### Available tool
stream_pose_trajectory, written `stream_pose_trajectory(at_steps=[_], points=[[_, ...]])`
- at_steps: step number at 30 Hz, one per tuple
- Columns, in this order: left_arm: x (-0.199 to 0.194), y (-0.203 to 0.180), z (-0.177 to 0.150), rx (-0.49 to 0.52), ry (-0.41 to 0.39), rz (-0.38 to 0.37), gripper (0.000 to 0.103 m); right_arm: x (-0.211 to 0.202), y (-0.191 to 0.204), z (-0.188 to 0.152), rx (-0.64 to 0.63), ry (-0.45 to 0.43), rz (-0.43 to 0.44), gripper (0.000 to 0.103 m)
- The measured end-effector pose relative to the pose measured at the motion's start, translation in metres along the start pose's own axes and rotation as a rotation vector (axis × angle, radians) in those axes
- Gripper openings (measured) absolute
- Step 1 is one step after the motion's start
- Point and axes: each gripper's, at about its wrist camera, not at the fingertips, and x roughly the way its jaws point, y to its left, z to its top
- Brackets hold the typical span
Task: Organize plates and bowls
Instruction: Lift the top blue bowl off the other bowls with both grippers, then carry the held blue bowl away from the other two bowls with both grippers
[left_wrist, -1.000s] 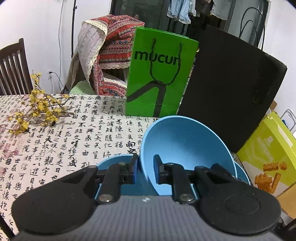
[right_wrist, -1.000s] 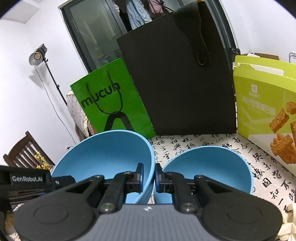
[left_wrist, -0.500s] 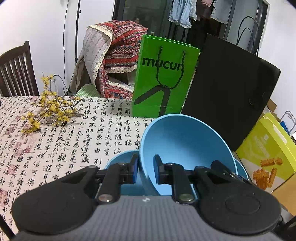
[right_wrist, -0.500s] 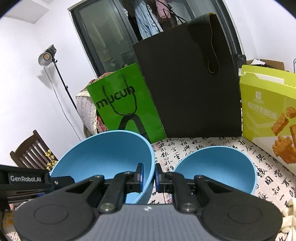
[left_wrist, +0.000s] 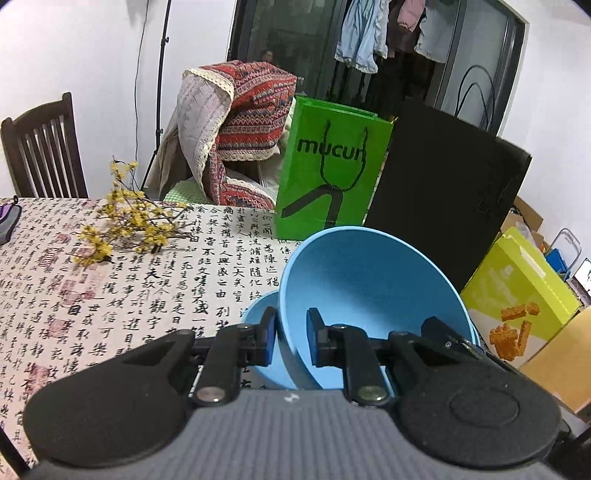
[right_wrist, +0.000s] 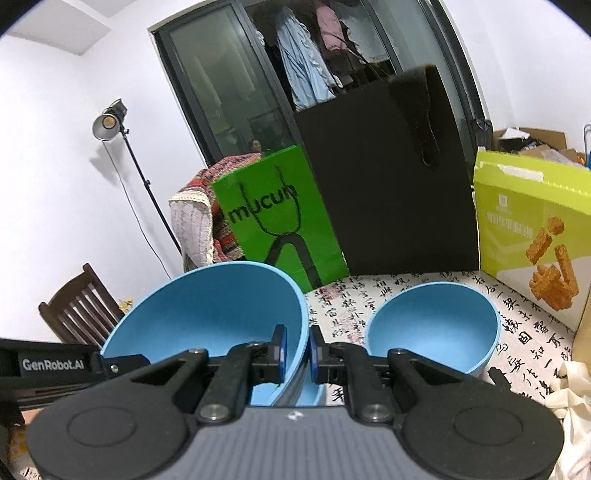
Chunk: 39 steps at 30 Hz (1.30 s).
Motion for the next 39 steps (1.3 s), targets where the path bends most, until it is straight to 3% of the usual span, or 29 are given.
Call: stream_pose_trajectory(at_steps=[14,39], points=[[-0.063,0.037,-0.013,-0.018,-0.055,-0.005,0.018,-0.052,0.048,-0.015,-0.027,-0.032,0.025,0.012],[-0.106,0.087,-0.043,-0.044,-0.073,-0.012,0.018,-0.088,0.091,-0.048,-0.056,-0.019,0.041,0.012]])
